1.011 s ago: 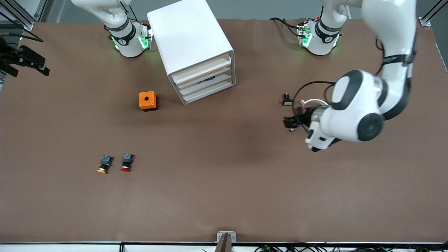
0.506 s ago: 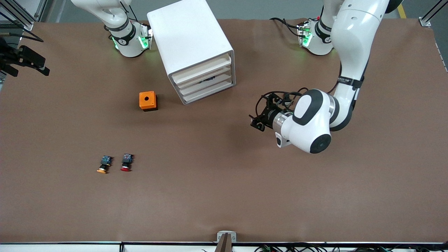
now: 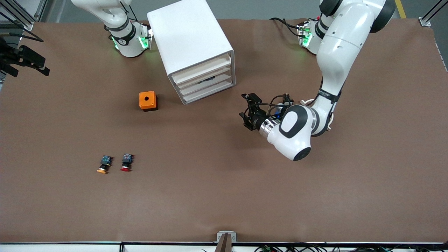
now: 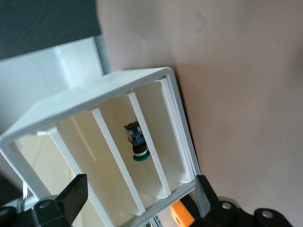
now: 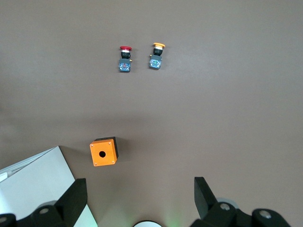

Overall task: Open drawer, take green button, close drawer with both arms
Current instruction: 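Move the left gripper toward the white cabinet's drawer handle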

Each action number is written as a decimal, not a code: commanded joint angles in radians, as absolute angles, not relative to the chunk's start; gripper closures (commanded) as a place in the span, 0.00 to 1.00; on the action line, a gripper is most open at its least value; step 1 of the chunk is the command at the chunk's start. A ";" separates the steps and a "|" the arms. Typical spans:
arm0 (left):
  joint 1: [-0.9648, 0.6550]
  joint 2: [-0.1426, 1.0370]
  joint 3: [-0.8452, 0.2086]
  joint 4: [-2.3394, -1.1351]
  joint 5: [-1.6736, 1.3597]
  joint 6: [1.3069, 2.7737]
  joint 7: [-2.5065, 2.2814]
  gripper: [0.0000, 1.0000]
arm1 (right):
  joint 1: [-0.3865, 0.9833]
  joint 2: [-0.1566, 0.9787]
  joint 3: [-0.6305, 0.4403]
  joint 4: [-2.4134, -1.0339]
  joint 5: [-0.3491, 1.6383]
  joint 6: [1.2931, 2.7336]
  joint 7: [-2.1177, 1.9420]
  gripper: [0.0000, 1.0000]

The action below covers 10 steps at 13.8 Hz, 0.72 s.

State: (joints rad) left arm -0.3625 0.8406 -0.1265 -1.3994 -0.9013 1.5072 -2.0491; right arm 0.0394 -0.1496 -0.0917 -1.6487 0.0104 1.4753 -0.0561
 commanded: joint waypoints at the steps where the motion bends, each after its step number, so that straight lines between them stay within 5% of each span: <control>1: -0.359 0.903 -0.150 -1.362 -0.946 1.473 -2.146 0.00 | 0.037 -0.176 -0.089 -1.671 0.008 1.479 -0.067 0.00; 4: -0.362 0.960 -0.192 -1.361 -0.971 1.463 -2.186 0.01 | 0.035 -0.176 -0.089 -1.671 0.008 1.477 -0.067 0.00; 10: -0.448 1.020 -0.207 -1.367 -0.988 1.465 -2.204 0.31 | 0.035 -0.176 -0.089 -1.671 0.008 1.474 -0.067 0.00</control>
State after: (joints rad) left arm -0.4189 0.9959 -0.2078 -1.3932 -0.9665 1.4840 -2.1797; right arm 0.0394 -0.1496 -0.0918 -1.6487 0.0104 1.4743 -0.0565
